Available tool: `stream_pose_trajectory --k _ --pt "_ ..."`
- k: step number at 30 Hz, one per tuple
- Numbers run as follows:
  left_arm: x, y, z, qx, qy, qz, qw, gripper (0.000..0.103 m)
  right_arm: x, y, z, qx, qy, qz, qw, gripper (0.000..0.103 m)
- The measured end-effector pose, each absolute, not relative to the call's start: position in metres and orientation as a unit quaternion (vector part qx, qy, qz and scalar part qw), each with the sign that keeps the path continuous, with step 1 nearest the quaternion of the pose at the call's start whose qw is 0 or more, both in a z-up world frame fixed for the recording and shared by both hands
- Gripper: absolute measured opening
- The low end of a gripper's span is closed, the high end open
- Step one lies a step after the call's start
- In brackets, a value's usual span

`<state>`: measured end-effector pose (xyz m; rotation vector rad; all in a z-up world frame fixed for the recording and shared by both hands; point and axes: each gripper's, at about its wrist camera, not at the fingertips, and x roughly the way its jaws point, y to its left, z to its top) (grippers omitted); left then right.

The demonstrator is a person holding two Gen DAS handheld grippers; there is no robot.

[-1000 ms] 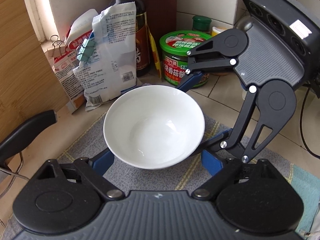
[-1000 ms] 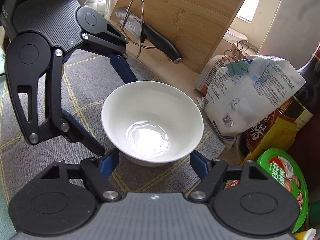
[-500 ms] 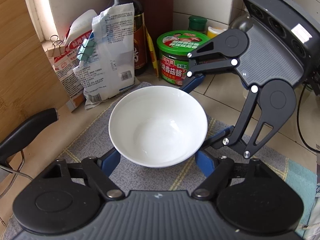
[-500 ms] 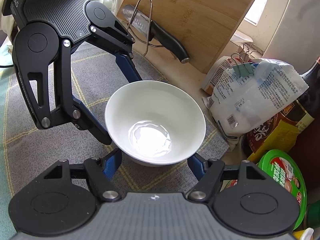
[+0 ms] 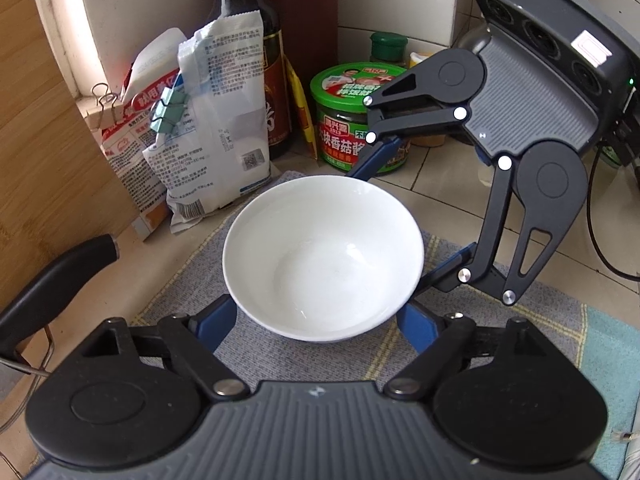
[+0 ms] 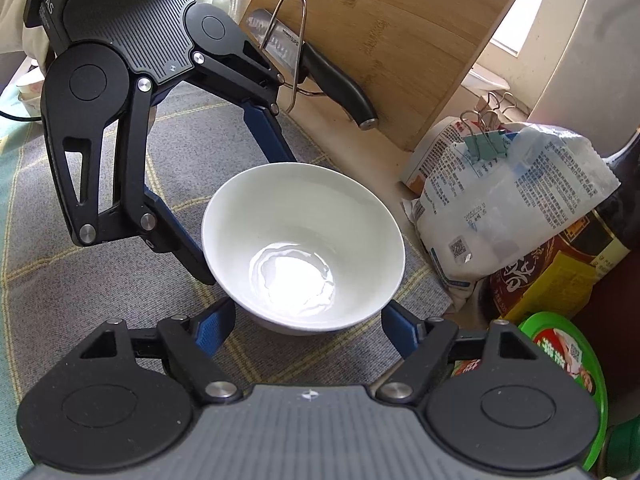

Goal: Organize plates and bowls
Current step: 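Clamp the flower-print white bowl between both grippers and lift it, then carry the bowl with both grippers over the stacked bowls and lower it in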

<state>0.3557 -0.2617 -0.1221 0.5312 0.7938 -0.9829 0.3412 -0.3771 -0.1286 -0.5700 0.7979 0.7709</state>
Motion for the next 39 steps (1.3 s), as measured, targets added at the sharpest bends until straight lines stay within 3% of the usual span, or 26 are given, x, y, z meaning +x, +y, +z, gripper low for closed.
stream_pose_trajectory --k 22,39 --pt "0.304 -0.234 -0.084 0.253 0.348 -0.42 0.799 0.086 0.298 -0.356 -0.094 -0.259 0.352 0.374 0.818 0.082" --pt "0.225 -0.134 -0.049 0.238 0.347 -0.361 0.832 0.086 0.236 -0.251 -0.057 -0.302 0.312 0.41 0.802 0.082"
